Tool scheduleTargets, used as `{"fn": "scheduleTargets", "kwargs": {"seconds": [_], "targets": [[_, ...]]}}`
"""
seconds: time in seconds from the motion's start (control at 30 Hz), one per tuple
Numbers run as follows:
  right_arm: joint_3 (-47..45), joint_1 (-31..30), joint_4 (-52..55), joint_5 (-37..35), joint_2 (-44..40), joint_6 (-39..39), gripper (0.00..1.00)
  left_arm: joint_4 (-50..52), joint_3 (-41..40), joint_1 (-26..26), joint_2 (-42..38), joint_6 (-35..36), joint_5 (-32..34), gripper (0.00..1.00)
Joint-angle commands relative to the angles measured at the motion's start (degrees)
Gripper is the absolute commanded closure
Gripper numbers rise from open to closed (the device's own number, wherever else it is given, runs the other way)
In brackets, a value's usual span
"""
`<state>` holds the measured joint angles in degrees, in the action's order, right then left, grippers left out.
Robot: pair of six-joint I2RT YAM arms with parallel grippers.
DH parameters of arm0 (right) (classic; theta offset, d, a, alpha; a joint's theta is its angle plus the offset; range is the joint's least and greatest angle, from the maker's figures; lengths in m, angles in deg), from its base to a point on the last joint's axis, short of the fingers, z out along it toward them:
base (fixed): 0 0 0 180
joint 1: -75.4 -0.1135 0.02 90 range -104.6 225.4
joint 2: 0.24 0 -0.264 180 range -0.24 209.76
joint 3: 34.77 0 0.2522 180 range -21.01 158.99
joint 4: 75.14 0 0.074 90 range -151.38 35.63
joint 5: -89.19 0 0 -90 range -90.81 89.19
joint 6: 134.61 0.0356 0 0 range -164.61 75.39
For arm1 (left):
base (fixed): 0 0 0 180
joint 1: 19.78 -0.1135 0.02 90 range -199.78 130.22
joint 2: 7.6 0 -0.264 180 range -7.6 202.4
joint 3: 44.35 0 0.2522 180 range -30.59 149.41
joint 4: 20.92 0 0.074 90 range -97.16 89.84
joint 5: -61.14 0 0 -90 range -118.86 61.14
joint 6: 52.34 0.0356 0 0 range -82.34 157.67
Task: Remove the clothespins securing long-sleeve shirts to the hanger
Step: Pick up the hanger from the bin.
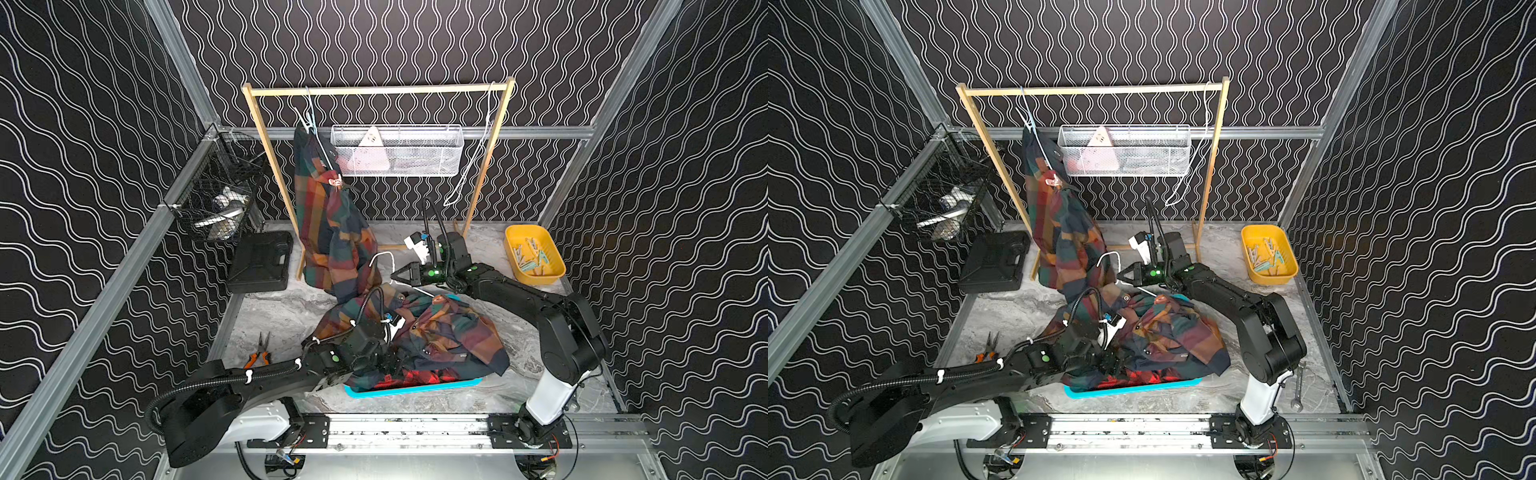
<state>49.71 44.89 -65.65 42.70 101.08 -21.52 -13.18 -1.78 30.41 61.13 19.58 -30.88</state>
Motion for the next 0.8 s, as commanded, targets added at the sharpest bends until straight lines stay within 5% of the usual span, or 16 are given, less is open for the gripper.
{"fn": "scheduleTargets", "kwargs": {"seconds": [0.0,0.4,0.77], "targets": [[-0.55,-0.08,-3.35,-0.61,-1.76,-0.15,1.0,2.59,1.21,-0.18,-1.12,1.07,2.62,0.22],[-5.33,0.33,-1.35,-6.84,-14.5,-10.89,1.0,10.63,9.6,-2.39,-7.92,5.15,3.02,0.13],[-14.5,8.65,-6.26,-4.31,-25.93,-15.73,1.0,16.15,20.59,-6.12,-12.88,10.72,0.47,0.06]]}}
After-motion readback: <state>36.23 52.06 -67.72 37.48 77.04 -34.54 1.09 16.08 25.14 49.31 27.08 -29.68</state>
